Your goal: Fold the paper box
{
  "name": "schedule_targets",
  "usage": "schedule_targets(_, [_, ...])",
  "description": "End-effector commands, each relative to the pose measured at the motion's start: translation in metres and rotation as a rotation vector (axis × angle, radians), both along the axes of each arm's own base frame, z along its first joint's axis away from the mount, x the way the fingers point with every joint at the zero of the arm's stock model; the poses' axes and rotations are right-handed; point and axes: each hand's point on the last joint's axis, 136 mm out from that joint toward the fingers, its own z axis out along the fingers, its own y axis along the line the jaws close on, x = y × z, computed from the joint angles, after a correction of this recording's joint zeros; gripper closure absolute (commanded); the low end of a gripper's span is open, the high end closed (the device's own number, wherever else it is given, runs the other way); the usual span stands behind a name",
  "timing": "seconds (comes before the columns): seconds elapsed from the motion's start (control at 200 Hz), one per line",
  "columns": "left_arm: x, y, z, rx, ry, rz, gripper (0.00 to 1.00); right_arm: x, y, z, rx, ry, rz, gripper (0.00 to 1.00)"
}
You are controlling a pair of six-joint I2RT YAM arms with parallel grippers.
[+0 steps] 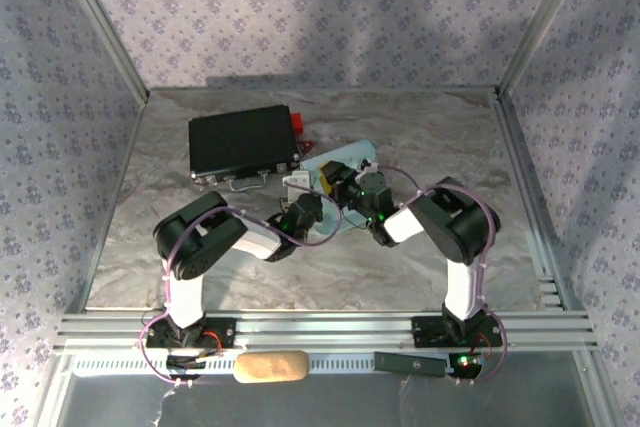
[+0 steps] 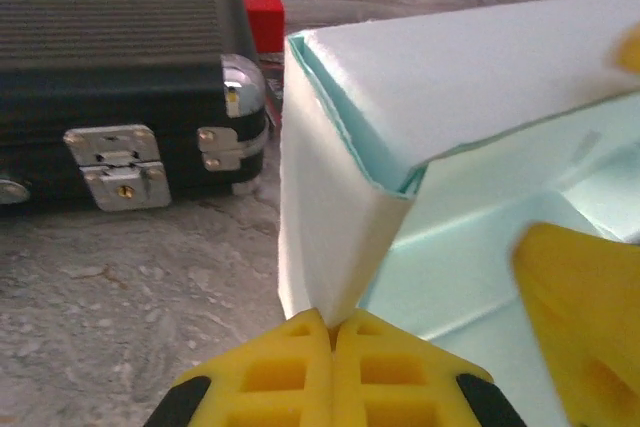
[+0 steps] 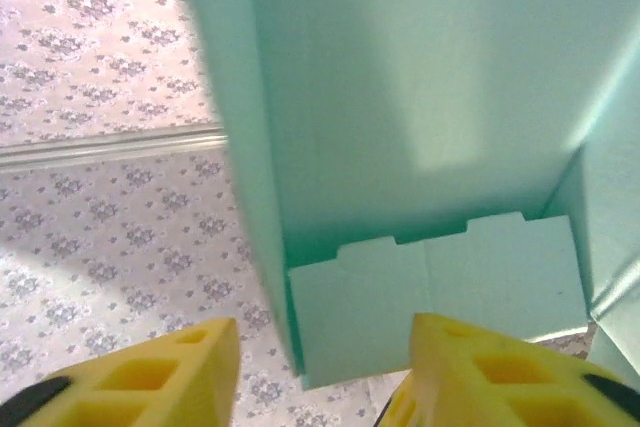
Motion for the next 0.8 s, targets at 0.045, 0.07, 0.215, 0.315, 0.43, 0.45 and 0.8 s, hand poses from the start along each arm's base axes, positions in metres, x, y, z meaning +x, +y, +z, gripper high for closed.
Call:
schedule_targets(0.045, [0.003,0.008,0.021,-0.041,0.038,0.017,1.00,-0.001,-0.019,0.029,-0.101,-0.037,-0.002,0.42])
schedule_targets(0.07, [0.002,0.010,0.022,-0.038,0.046,0.018,1.00,-0.001,-0.021,0.033,-0.109,-0.040,0.001,0.41])
schedule_targets(0.215, [-0.002,0.019,0.021,-0.032,0.085,-0.003,1.00,-0.007,-0.029,0.049,-0.134,-0.041,0.003,0.38])
schedule_targets(0.315, [-0.007,0.025,0.025,-0.031,0.136,-0.019,1.00,-0.014,-0.045,0.052,-0.169,-0.025,-0.029,0.38])
schedule_targets(0.43, [-0.017,0.036,0.028,-0.037,0.241,-0.033,1.00,-0.029,-0.075,0.072,-0.269,-0.061,-0.088,0.39])
schedule_targets(0.45, [-0.017,0.040,0.027,-0.043,0.268,-0.027,1.00,-0.031,-0.081,0.076,-0.299,-0.069,-0.098,0.39])
schedule_targets(0.8, [-0.060,0.073,0.017,-0.025,0.639,-0.046,1.00,-0.056,-0.150,0.107,-0.594,-0.093,-0.117,0.42])
